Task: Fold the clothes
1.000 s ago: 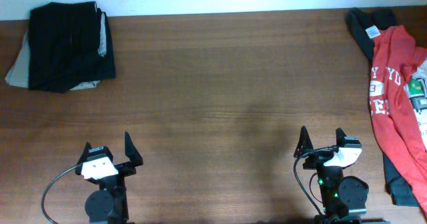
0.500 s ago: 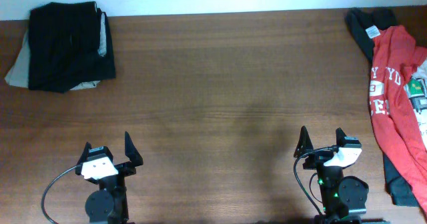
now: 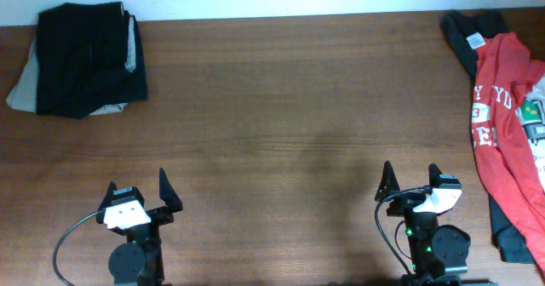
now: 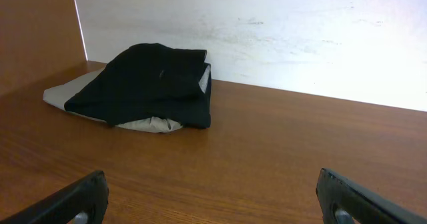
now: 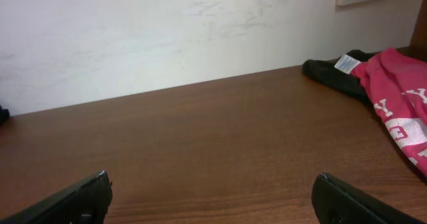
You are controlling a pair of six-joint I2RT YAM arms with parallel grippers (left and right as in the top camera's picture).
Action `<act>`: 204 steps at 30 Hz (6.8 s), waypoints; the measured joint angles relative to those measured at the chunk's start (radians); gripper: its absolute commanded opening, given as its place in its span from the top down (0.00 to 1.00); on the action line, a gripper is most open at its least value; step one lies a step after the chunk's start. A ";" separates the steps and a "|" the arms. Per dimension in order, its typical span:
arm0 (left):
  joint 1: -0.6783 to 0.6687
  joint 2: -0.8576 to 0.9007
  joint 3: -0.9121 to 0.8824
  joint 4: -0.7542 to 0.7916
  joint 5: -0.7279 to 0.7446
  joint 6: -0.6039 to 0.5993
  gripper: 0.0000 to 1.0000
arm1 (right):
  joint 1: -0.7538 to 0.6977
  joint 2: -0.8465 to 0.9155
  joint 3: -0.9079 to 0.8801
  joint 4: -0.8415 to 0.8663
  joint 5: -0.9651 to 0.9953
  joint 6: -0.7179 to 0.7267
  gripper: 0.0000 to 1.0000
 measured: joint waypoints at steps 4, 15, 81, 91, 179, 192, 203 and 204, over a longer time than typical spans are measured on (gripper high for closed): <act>0.000 0.000 0.000 0.000 0.000 0.000 0.01 | 0.000 0.000 0.000 0.000 0.000 0.000 0.01; 0.000 0.000 0.000 0.000 0.000 0.000 0.01 | 0.000 0.000 0.000 0.000 0.000 0.000 0.01; 0.000 0.000 0.000 0.000 0.000 0.000 0.01 | 0.000 0.000 0.000 0.000 0.000 0.000 0.01; 0.000 0.000 0.000 0.000 0.000 0.000 0.01 | 0.000 0.000 0.000 0.024 -0.209 0.249 0.01; 0.000 -0.002 -0.002 0.001 0.000 0.000 0.01 | -0.679 2.250 1.649 -0.167 -0.158 -0.280 0.12; 0.000 -0.002 -0.002 0.001 0.000 0.000 0.01 | -0.756 2.250 1.649 -0.138 -0.322 -0.177 0.26; 0.000 -0.002 -0.002 0.001 0.000 0.000 0.01 | -0.757 2.250 1.649 -0.165 -0.333 -0.210 0.84; 0.000 -0.002 -0.002 0.001 0.000 0.000 0.01 | -0.757 2.250 1.649 -0.165 -0.333 -0.207 0.91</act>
